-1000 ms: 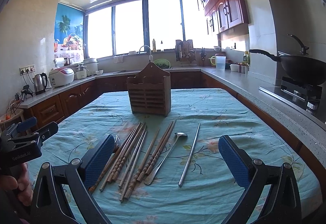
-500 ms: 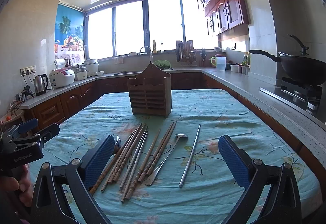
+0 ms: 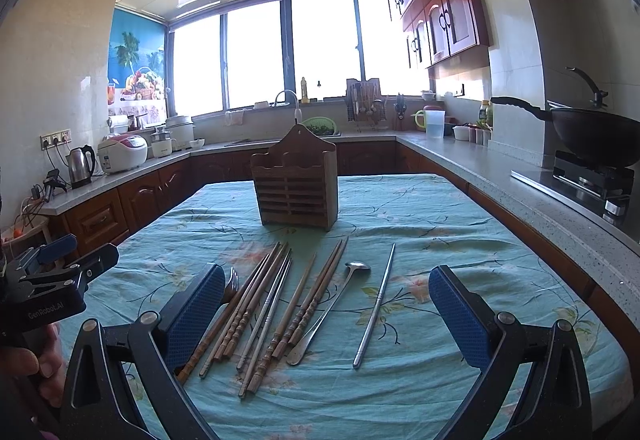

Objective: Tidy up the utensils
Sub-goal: 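Grasp the metal fork with the left tool while the right tool grasps the metal spoon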

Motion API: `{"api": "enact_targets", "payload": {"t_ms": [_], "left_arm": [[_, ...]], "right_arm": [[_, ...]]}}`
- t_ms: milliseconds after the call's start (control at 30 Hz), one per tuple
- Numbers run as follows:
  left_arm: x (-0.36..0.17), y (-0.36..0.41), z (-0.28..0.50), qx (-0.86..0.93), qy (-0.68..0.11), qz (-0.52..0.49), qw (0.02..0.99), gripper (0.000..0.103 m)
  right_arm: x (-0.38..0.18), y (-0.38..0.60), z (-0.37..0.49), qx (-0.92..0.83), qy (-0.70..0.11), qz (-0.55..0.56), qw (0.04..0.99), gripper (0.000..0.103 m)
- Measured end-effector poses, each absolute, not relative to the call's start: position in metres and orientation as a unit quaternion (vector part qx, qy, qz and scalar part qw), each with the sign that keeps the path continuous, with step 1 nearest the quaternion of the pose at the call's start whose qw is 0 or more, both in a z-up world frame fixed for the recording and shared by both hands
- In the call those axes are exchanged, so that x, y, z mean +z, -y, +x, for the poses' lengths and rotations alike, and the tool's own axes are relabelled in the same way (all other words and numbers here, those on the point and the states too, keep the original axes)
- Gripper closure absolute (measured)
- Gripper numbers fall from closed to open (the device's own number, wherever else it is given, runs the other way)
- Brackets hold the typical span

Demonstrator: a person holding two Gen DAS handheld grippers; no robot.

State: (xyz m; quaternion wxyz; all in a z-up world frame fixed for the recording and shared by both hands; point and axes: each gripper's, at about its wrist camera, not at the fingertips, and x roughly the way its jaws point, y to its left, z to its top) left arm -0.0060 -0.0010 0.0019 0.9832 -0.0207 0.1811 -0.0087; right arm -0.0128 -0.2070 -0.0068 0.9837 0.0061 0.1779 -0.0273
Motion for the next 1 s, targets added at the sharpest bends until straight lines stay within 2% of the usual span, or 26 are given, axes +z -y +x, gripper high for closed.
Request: {"api": "enact_targets", "payload": {"t_ms": [367, 633, 700, 767, 1000], "left_arm": [[0.006, -0.008, 0.015, -0.035, -0.222, -0.055, 0.973, 0.001], [0.012, -0.019, 0.055, -0.081, -0.295, -0.097, 0.947, 0.001], [0.014, -0.021, 0.067, -0.089, -0.313, -0.106, 0.939, 0.003], [0.015, -0.022, 0.082, -0.097, -0.337, -0.107, 0.930, 0.006], [0.004, -0.016, 0.132, -0.128, -0.413, -0.124, 0.893, 0.032]], "right_arm": [[-0.006, 0.209, -0.002, -0.020, -0.192, 0.011, 0.981, 0.001], [-0.005, 0.219, 0.018, -0.005, -0.217, 0.033, 0.976, 0.002], [-0.006, 0.224, 0.026, 0.001, -0.229, 0.046, 0.972, 0.006], [-0.007, 0.230, 0.035, 0.005, -0.244, 0.063, 0.968, 0.018], [-0.020, 0.249, 0.070, 0.014, -0.297, 0.117, 0.948, 0.052]]}}
